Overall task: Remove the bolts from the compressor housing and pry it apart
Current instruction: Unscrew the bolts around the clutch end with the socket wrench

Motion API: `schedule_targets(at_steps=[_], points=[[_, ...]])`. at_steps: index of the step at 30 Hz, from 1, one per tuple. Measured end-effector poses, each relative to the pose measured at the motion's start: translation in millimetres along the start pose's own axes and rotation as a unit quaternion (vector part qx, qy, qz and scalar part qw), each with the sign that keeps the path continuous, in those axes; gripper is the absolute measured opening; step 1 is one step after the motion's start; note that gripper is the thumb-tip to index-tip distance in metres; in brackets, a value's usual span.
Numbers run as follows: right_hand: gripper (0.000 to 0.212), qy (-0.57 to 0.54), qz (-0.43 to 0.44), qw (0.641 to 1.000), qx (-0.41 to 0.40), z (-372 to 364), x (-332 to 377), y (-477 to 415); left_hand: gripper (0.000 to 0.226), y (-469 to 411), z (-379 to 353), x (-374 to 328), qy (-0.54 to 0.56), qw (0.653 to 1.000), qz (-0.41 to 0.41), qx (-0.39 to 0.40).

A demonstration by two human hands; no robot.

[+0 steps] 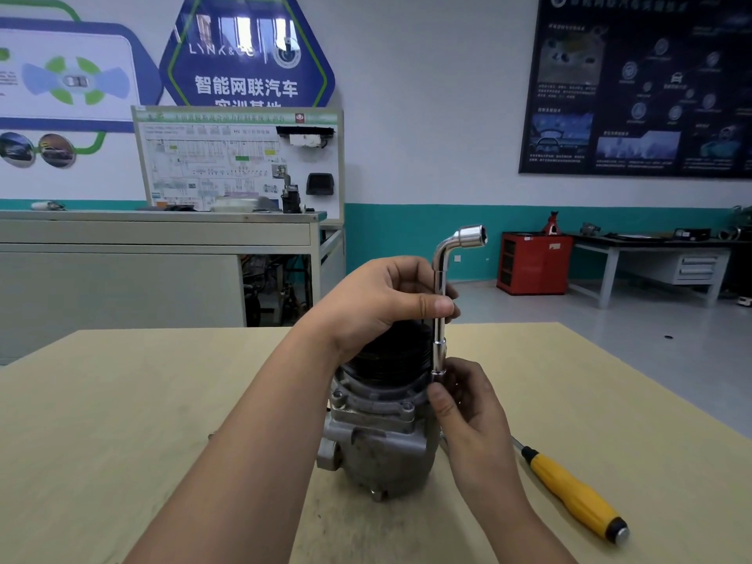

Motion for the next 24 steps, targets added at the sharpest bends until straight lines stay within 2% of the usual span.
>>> schedule_targets(at_steps=[7, 13, 21, 24], points=[[0.014, 0.013, 0.021, 1.0, -0.002, 0.8, -0.5, -0.8, 0.029, -0.1, 0.6, 0.5, -0.006, 1.0, -0.002, -0.004], [0.019, 0.011, 0.041, 0.999, -0.004, -0.1, 5.5, -1.5, 0.011, -0.5, -2.1, 1.5, 0.015, 1.0, 0.002, 0.026], [0.016, 0.023, 0.045, 0.999, -0.002, 0.0, 7.0, -3.4, 0.008, -1.7, 1.2, 3.0, 0.009, 1.0, -0.007, 0.002], [0.02, 0.02, 0.042, 0.999, -0.006, 0.7, 5.9, -2.7, 0.016, -2.2, 1.6, 2.8, 0.01, 1.0, -0.008, -0.008]])
Point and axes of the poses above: each hand's wrist, its own y-axis away from the middle knuckle, its own z-axis out of the back of the hand, x = y × z, the point moved 5 cm from there along -y, towards the middle knuckle, and after that the axes turned 10 degrees about z, right-handed, at the moved point
